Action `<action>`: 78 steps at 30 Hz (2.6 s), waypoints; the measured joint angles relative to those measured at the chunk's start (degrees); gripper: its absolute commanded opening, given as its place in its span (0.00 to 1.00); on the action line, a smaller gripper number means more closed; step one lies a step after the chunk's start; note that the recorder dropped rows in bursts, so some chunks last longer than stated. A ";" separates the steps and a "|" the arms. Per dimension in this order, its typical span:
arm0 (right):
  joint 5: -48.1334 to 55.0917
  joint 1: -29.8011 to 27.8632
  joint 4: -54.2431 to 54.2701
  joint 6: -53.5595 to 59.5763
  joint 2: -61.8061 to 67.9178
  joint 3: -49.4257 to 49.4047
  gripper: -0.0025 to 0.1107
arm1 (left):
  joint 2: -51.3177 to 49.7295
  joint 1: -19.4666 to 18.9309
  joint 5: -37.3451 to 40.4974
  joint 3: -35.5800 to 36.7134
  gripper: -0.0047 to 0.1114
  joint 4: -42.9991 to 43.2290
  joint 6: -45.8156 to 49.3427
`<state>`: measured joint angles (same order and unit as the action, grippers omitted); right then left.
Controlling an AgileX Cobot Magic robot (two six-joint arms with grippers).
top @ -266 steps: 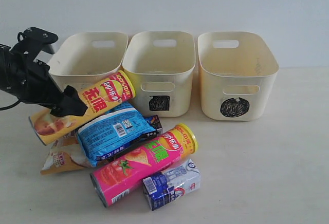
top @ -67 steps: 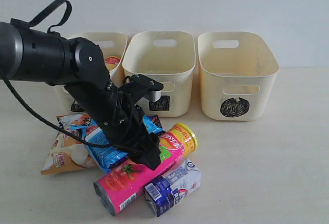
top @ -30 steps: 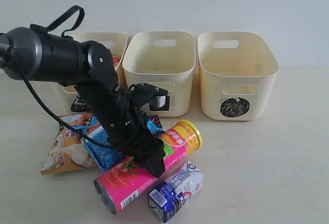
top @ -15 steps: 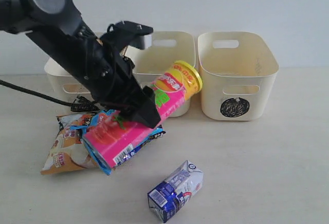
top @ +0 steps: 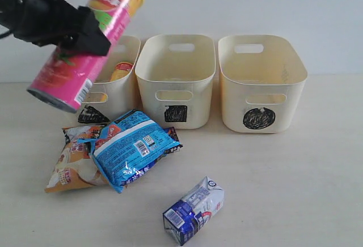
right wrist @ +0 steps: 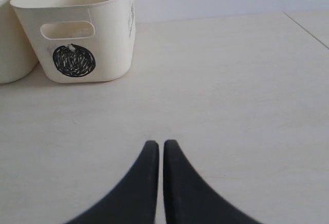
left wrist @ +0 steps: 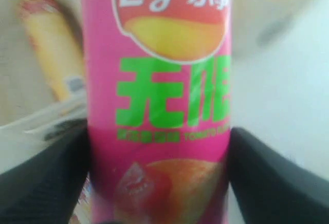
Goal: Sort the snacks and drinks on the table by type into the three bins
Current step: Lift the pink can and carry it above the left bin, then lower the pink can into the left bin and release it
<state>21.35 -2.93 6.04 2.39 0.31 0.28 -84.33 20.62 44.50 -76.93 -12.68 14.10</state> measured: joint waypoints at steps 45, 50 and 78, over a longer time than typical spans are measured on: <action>0.00 0.00 0.00 0.00 0.00 0.00 0.03 | -28.56 -9.89 -39.79 -8.71 0.78 0.39 -5.96; 0.00 0.00 0.00 0.00 0.00 0.00 0.03 | -28.56 -9.89 -36.52 -12.23 0.71 0.87 -5.96; 0.00 0.00 0.00 0.00 0.00 0.00 0.03 | 4.54 -18.73 -24.43 11.45 0.08 0.26 -10.90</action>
<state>21.35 -2.93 6.04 2.39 0.31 0.28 -79.79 1.89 20.07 -65.47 -12.42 3.20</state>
